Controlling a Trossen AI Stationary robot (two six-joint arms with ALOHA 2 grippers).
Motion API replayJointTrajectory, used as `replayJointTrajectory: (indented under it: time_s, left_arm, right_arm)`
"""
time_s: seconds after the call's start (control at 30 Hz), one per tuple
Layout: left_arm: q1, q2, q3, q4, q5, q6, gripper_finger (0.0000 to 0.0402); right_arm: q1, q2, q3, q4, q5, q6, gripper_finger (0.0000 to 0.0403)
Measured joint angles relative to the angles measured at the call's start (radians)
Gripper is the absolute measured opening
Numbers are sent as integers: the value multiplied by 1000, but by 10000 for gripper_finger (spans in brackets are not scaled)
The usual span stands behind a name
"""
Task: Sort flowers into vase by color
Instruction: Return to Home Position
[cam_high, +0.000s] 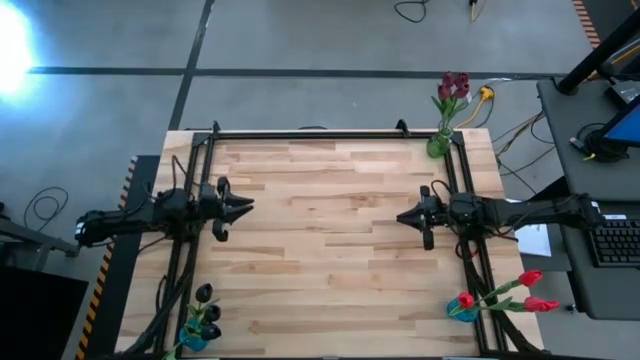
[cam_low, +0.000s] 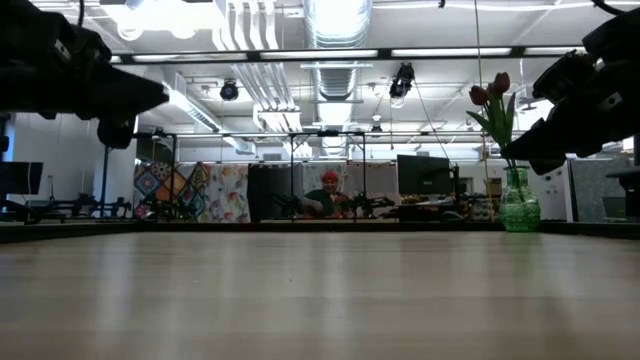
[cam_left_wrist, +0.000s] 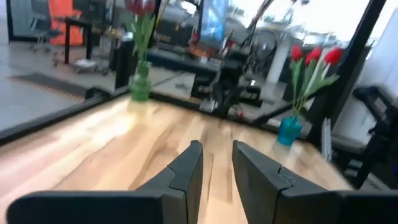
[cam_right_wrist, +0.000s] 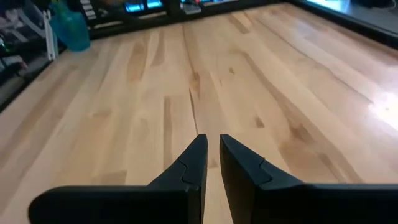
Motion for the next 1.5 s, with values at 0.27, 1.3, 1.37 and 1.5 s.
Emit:
replayJointTrajectory:
  time_s: [0.27, 1.3, 1.37, 1.5]
  left_arm:
    - [0, 42, 14, -29, 14, 3, 76]
    - [0, 110, 24, -27, 15, 3, 76]
    - [0, 113, 24, -27, 15, 3, 76]
    - [0, 118, 24, -27, 15, 3, 76]
  right_arm:
    - [0, 29, 0, 1, 1, 0, 36]
    - [0, 28, -1, 3, 1, 0, 36]
    - [0, 28, -1, 4, 1, 0, 36]
    - [0, 28, -2, 4, 1, 0, 36]
